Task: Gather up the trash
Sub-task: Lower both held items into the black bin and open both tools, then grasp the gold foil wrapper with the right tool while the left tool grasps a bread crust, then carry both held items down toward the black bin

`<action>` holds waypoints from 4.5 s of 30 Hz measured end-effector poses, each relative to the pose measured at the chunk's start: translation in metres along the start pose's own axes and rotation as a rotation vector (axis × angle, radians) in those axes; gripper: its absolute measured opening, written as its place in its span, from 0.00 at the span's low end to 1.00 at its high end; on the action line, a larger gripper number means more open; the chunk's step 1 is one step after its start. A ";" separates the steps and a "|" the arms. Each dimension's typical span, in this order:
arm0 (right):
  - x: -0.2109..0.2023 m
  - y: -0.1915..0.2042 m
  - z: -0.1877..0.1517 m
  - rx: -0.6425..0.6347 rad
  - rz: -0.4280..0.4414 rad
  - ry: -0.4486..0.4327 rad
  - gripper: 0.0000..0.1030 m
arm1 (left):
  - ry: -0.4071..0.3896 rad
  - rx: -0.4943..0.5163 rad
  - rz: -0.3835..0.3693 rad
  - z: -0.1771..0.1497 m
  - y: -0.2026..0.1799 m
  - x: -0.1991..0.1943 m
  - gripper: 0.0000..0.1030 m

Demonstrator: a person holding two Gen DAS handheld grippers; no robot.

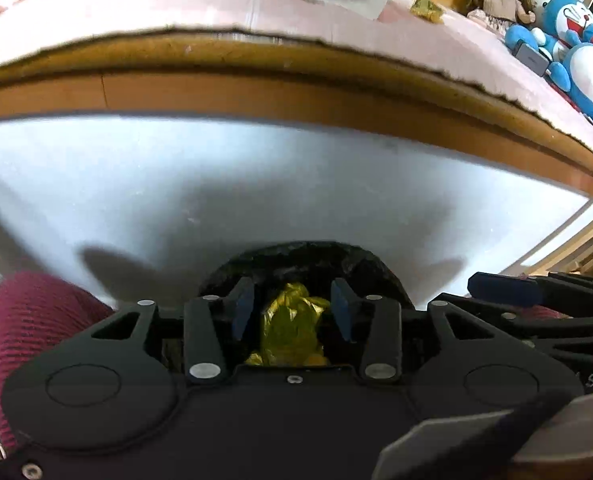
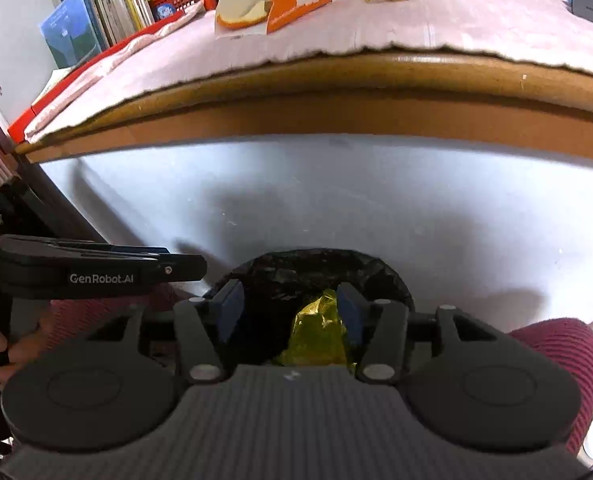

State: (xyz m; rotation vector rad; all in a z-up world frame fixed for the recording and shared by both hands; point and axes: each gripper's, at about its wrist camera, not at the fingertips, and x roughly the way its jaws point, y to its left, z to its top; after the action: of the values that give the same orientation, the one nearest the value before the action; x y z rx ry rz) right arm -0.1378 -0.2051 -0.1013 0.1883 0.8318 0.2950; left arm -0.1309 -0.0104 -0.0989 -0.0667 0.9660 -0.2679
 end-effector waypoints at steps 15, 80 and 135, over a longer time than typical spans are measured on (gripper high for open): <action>-0.046 0.002 0.070 -0.097 -0.025 -0.268 0.65 | -0.305 0.075 0.014 0.070 -0.013 -0.062 0.47; 0.041 -0.040 0.181 -0.124 -0.219 -0.372 0.33 | -0.488 0.151 0.066 0.187 -0.015 0.014 0.05; -0.049 0.002 0.063 -0.089 -0.028 -0.373 0.34 | -0.338 0.158 0.076 0.071 -0.041 -0.054 0.35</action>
State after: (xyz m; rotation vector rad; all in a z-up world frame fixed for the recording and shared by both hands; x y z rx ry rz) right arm -0.1220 -0.2221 -0.0249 0.1428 0.4507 0.2598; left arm -0.1103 -0.0404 -0.0077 0.0675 0.6081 -0.2522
